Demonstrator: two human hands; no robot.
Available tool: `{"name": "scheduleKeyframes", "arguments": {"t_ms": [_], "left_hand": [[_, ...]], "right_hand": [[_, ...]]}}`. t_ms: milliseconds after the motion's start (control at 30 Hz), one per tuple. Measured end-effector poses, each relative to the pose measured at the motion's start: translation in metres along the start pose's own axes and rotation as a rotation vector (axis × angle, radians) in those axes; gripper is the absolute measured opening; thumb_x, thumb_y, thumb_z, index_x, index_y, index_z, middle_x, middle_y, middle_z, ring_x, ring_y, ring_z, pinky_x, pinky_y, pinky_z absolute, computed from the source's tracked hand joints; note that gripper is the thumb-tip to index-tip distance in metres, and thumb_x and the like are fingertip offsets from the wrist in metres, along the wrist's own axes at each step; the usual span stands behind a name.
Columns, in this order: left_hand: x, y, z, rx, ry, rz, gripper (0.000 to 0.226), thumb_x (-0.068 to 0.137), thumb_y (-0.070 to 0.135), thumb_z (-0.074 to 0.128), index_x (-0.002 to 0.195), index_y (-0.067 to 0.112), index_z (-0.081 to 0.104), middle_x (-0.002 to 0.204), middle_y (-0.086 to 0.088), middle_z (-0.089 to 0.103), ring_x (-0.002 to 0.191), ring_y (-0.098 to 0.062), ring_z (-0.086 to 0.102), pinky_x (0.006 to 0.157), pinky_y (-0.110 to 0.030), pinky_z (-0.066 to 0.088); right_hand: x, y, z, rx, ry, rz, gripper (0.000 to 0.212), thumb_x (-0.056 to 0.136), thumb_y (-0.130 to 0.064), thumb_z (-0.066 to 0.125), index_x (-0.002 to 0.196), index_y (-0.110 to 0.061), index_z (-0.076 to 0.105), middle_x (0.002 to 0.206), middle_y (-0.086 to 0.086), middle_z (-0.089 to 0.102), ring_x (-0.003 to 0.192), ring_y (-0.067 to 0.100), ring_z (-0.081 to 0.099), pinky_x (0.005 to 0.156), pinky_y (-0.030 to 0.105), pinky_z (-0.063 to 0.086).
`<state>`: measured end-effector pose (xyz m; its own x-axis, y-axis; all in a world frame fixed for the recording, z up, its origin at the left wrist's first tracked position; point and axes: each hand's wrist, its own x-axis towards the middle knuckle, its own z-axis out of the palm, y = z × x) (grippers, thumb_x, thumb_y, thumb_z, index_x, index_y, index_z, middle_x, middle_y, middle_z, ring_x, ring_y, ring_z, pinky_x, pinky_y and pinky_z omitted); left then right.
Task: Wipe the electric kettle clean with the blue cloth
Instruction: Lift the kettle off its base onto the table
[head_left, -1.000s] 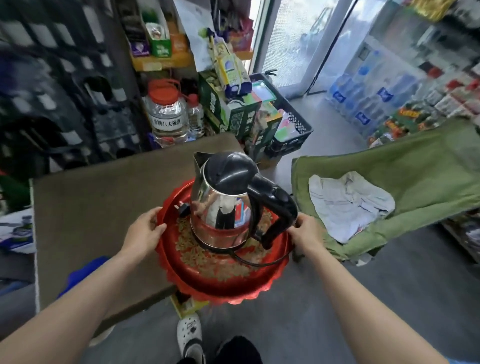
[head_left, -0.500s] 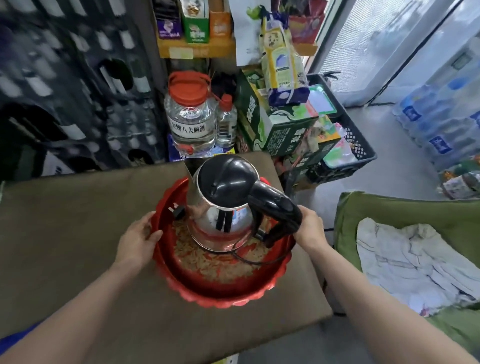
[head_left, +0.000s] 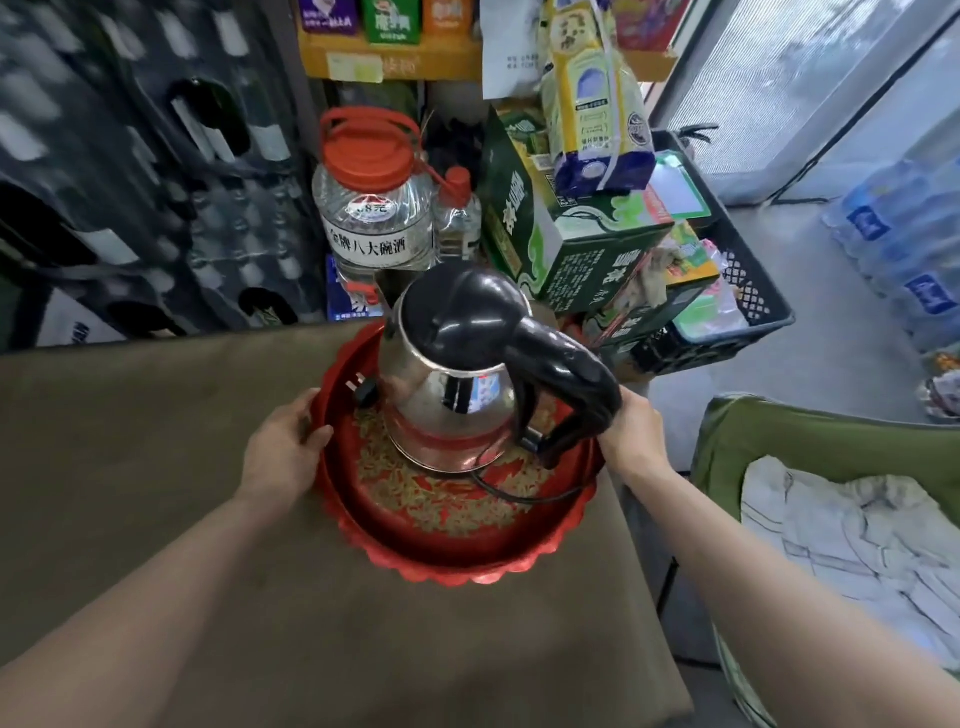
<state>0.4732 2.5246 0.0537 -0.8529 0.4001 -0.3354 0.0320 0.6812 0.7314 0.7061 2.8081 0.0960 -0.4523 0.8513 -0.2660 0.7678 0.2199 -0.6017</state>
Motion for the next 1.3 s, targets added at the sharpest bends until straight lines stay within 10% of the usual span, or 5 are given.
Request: {"name": "scheduleKeyframes", "arguments": {"t_ms": [333,533,1000,1300], "left_hand": [[-0.026,0.045,-0.028,0.094,0.067,0.215,0.060,0.084,0.013,0.072,0.139,0.020,0.047,0.134,-0.007,0.042,0.114,-0.024,0.057,0.106,-0.039,0.043],[-0.042,0.108,-0.048,-0.182,-0.424,0.308,0.112,0.067,0.026,0.087,0.152,0.039,0.014,0.156,0.008,0.018,0.133,-0.010,0.039,0.105,-0.031,0.040],[-0.060,0.125,-0.059,-0.267,-0.426,0.327,0.126,0.055,0.039,0.091,0.154,0.034,0.013,0.156,0.008,0.033,0.139,-0.008,0.037,0.112,-0.041,0.040],[-0.075,0.124,-0.138,-0.215,-0.353,0.450,0.129,0.053,0.044,0.089,0.156,0.026,0.014,0.154,0.004,0.036,0.129,-0.005,0.046,0.110,-0.033,0.040]], "right_hand": [[-0.027,-0.013,-0.037,0.197,-0.030,-0.037,0.050,0.087,0.003,0.057,0.128,-0.026,0.059,0.111,-0.004,0.065,0.104,0.008,0.060,0.090,0.029,0.051],[-0.096,-0.055,-0.049,0.407,-0.324,-0.242,0.059,0.084,0.001,0.065,0.125,-0.039,0.055,0.119,-0.013,0.067,0.113,0.005,0.062,0.092,0.031,0.054],[-0.119,-0.092,-0.060,0.240,-0.073,-0.273,0.024,0.090,-0.036,0.068,0.108,-0.030,0.053,0.091,-0.007,0.068,0.088,0.021,0.066,0.083,0.053,0.055],[-0.179,-0.158,-0.060,0.178,0.082,-0.334,0.029,0.090,-0.032,0.070,0.109,-0.032,0.048,0.093,-0.010,0.069,0.088,0.019,0.069,0.078,0.041,0.056]]}}
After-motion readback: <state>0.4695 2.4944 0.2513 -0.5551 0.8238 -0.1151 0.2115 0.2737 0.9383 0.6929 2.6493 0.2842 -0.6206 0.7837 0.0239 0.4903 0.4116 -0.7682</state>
